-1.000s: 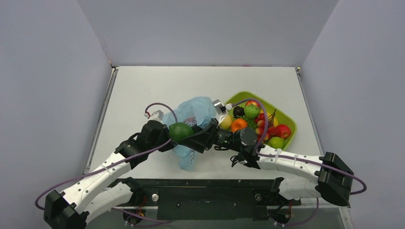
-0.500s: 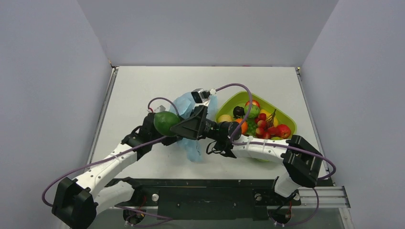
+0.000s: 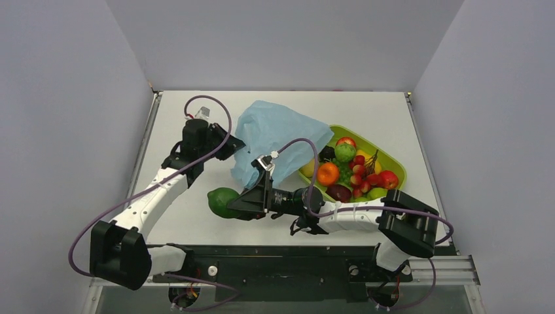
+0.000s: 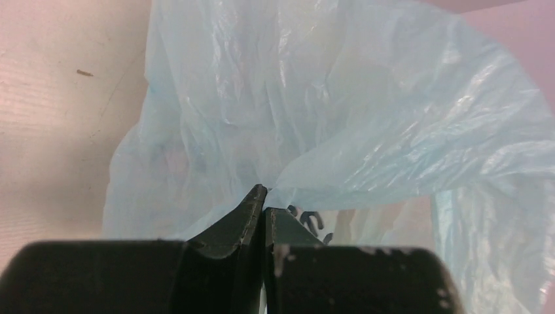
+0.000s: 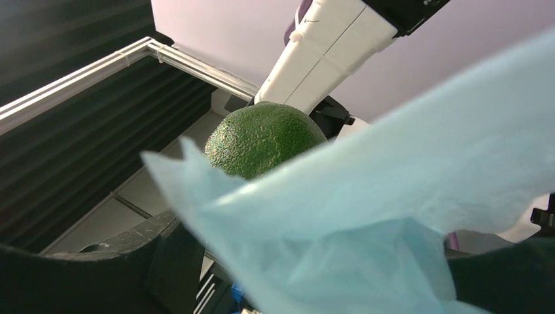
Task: Take the fake fruits out of the plastic bag
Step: Place the plastic bag at the center of the board.
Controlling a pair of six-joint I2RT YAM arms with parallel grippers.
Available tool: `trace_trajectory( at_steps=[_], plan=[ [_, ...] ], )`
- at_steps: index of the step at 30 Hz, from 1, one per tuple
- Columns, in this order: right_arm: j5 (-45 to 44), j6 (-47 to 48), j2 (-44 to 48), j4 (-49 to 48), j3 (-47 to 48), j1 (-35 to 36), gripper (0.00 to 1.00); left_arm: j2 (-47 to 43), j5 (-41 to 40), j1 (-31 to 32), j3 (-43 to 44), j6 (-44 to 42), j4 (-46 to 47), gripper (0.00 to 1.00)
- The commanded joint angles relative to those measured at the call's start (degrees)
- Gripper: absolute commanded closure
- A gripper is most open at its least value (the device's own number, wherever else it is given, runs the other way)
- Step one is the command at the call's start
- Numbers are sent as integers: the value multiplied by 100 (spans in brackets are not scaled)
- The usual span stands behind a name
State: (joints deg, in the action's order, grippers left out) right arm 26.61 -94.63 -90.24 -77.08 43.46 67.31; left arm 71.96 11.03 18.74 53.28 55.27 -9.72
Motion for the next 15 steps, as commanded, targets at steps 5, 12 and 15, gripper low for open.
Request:
trace_trajectory(
  at_steps=[5, 12, 15],
  plan=[
    [-81, -535, -413, -1317, 22, 201, 100, -315, -517, -229, 432, 250, 197, 100],
    [-18, -283, -865, -1448, 101, 429, 100, -141, 6, -1054, 722, 1074, 835, 100],
    [51, -271, -1301, -1520, 254, 466, 100, -175, 665, -1218, 209, 1950, 2543, 100]
  ],
)
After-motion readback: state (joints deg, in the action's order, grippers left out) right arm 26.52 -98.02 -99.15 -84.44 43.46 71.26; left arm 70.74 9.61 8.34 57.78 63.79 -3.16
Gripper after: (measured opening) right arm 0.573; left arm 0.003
